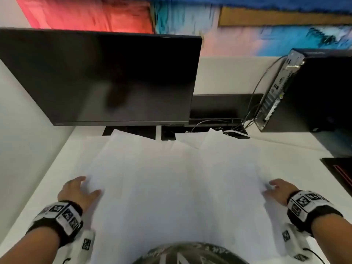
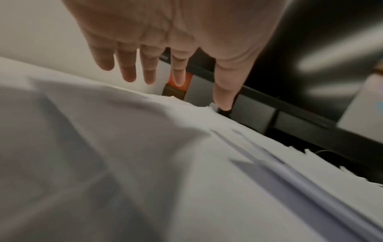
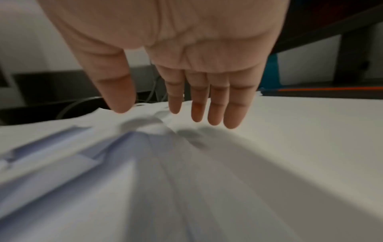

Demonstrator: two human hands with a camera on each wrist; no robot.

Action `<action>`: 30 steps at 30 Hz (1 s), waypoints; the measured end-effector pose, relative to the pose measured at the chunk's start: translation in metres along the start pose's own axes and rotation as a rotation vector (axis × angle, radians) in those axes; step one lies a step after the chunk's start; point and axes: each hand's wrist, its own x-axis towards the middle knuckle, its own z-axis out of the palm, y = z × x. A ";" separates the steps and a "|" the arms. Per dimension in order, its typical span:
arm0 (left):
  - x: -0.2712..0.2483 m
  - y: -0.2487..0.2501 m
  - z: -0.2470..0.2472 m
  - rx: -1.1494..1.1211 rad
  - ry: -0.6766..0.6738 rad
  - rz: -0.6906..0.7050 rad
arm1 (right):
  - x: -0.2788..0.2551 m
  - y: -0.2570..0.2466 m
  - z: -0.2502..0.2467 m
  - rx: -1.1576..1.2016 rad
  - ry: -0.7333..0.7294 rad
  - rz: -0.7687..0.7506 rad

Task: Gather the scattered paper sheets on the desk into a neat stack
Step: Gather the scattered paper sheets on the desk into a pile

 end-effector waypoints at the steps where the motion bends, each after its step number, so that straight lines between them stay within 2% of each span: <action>1: 0.005 0.004 0.000 -0.015 -0.041 -0.054 | 0.003 -0.002 0.002 0.011 -0.009 0.048; 3: 0.008 0.009 -0.002 -0.066 -0.134 -0.163 | 0.005 -0.003 0.006 0.053 -0.055 0.103; 5: 0.009 0.016 0.001 -0.053 -0.191 -0.190 | 0.010 -0.007 0.011 0.101 -0.084 0.087; 8: -0.004 0.029 0.012 0.099 -0.277 -0.112 | 0.010 -0.016 0.025 0.133 -0.067 0.074; 12: -0.027 0.053 0.029 0.144 -0.339 0.029 | 0.005 -0.028 0.039 0.161 -0.044 0.051; 17: -0.041 0.074 0.044 0.112 -0.400 0.056 | 0.006 -0.030 0.040 0.273 -0.096 0.006; 23: -0.046 0.092 0.061 -0.062 -0.456 0.027 | 0.003 -0.026 0.047 0.411 -0.168 0.024; 30: -0.056 0.110 0.078 -0.225 -0.495 -0.075 | -0.009 -0.031 0.048 0.532 -0.226 -0.025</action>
